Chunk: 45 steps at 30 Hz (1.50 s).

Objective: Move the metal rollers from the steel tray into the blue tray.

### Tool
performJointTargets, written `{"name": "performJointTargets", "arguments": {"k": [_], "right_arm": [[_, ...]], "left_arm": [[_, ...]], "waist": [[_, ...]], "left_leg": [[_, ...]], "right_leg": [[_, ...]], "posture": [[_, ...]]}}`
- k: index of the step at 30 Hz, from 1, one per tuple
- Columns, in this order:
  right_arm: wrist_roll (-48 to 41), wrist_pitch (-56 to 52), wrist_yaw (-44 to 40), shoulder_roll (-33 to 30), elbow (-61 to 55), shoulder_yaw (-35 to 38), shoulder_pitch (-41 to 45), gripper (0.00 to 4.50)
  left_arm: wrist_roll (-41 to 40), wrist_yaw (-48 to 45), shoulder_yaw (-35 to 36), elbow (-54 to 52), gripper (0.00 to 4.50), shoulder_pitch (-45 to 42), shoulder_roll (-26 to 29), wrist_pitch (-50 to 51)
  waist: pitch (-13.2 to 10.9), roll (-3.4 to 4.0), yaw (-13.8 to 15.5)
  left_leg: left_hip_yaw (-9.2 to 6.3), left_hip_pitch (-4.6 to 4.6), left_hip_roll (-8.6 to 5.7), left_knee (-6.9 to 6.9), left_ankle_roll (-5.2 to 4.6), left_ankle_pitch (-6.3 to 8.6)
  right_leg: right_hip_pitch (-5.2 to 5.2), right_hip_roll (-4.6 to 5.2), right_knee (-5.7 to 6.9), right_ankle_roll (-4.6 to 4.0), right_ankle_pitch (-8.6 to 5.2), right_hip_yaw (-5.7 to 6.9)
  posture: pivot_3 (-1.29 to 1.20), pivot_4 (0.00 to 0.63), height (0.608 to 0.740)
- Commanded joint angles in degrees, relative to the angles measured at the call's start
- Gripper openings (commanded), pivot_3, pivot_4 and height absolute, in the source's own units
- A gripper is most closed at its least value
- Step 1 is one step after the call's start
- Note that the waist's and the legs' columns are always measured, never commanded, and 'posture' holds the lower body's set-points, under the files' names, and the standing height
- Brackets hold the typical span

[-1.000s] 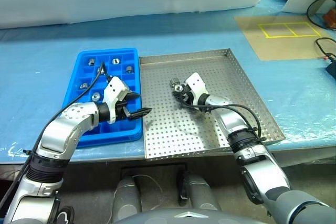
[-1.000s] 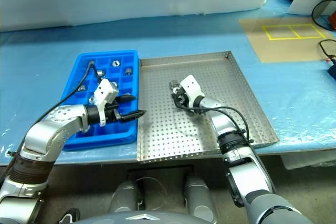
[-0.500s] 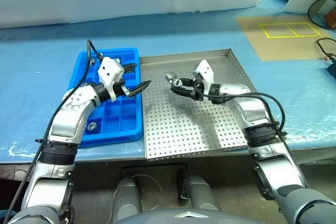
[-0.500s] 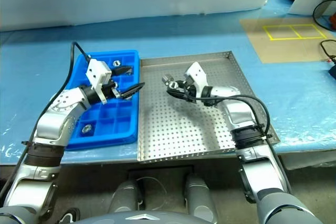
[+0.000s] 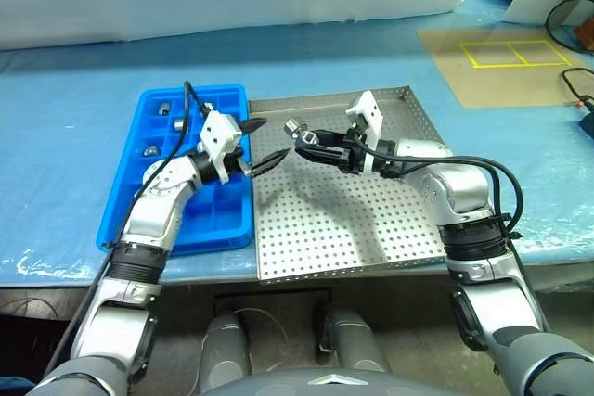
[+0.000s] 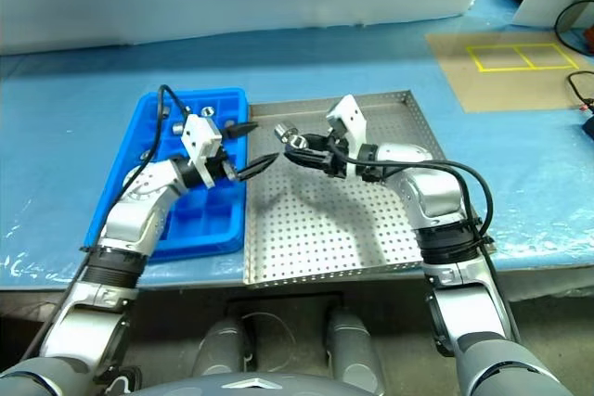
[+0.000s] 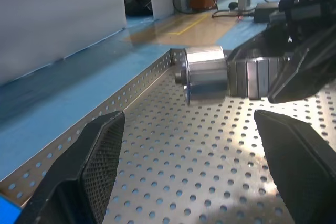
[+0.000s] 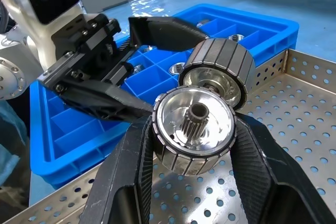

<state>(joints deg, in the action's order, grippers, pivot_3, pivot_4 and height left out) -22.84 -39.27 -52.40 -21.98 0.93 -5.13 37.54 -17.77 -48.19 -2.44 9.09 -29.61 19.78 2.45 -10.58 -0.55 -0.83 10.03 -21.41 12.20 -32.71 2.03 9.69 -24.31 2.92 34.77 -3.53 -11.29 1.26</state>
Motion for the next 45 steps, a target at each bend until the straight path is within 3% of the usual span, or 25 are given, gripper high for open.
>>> {"name": "performJointTargets", "arguments": {"k": [1, 25, 45], "right_arm": [[-1.8, 0.1, -0.1, -0.6, -3.2, 1.2, 1.0, 1.68], [-2.2, -0.1, 0.8, -0.2, -4.7, 0.1, 0.1, 1.68], [-1.8, 0.5, 1.2, 0.2, -4.6, -0.3, 0.1, 1.68]], "left_arm": [[-1.4, 1.5, 2.1, 0.5, 4.13, -1.8, -1.0, 0.1], [-2.0, 3.5, 1.1, 4.8, 4.13, -6.1, -7.0, 4.2], [-1.8, 3.6, 1.3, 4.2, 4.13, -5.9, -8.4, 5.6]], "waist": [[0.0, 0.00, -0.1], [0.0, -0.01, 0.0], [0.0, -0.01, 0.0]], "left_leg": [[0.00, 0.00, 0.00, 0.01, 0.00, 0.00], [-0.01, -0.03, -0.02, 0.00, -0.01, 0.00], [-0.01, -0.04, -0.03, 0.00, -0.03, 0.01]], "right_leg": [[0.00, 0.00, -0.01, 0.00, 0.00, 0.00], [0.00, 0.01, -0.03, 0.00, 0.00, 0.00], [0.00, 0.01, -0.04, 0.00, 0.00, 0.00]], "posture": [[-0.34, 0.150, 0.740], [-0.35, 0.150, 0.740], [-0.35, 0.150, 0.740]]}}
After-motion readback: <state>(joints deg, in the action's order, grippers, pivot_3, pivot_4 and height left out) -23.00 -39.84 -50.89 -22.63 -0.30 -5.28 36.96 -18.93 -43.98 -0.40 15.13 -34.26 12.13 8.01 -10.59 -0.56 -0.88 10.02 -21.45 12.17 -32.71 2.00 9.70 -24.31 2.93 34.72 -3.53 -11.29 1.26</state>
